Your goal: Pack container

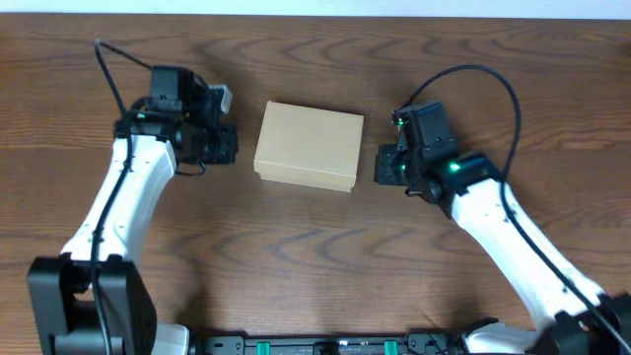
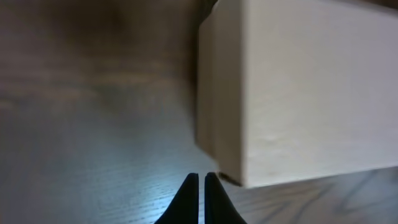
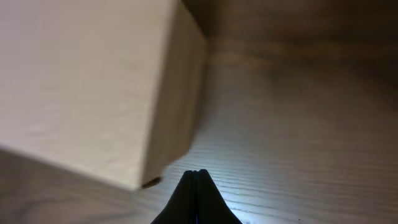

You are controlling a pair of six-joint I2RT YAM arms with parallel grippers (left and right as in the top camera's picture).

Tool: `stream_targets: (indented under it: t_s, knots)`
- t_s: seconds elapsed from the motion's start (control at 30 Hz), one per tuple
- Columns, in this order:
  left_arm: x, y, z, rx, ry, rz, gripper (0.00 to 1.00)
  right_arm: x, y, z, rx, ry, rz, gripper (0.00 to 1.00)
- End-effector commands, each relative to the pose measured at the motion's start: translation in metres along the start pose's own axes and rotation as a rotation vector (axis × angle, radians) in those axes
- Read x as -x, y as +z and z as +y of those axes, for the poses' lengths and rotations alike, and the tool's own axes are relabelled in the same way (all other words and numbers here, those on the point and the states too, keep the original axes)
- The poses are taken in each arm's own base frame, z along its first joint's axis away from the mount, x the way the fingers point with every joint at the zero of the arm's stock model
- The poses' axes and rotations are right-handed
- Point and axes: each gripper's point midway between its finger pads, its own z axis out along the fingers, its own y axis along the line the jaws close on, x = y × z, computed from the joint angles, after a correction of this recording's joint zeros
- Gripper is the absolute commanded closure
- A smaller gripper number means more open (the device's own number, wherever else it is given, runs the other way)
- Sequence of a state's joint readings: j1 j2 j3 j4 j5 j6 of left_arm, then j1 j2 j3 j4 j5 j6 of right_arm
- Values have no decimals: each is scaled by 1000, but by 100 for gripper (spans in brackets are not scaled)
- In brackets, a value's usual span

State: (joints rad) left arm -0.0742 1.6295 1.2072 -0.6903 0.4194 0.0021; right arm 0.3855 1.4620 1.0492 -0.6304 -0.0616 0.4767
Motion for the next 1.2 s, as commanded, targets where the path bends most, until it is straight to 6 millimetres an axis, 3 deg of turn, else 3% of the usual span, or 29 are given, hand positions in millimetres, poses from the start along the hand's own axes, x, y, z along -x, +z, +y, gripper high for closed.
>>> stream_targets:
  t_s: [0.0, 0.2, 0.57, 0.77, 0.87, 1.03, 1.17]
  knots:
    - [-12, 19, 4, -27, -74, 33, 94, -7, 24, -12, -57, 56, 37, 98]
    - [-14, 37, -5, -114, -94, 45, 94, -1, 50, 1, 10, 66, 41, 99]
    - [-25, 56, -38, -175, -27, 102, 94, 32, 53, 17, 87, 57, -89, 99]
    - [-28, 57, -38, -166, -24, 112, 94, 36, 53, 12, 81, 68, -96, 99]
    - [-29, 57, -30, -124, -35, 114, 94, 34, 53, 8, 64, 68, -90, 99]
    - [-28, 42, -15, -59, -62, 100, 94, 30, 42, -9, -3, 91, -59, 99]
    - [-20, 5, -13, -50, -75, 31, 94, 33, 10, -17, -18, 96, -66, 99]
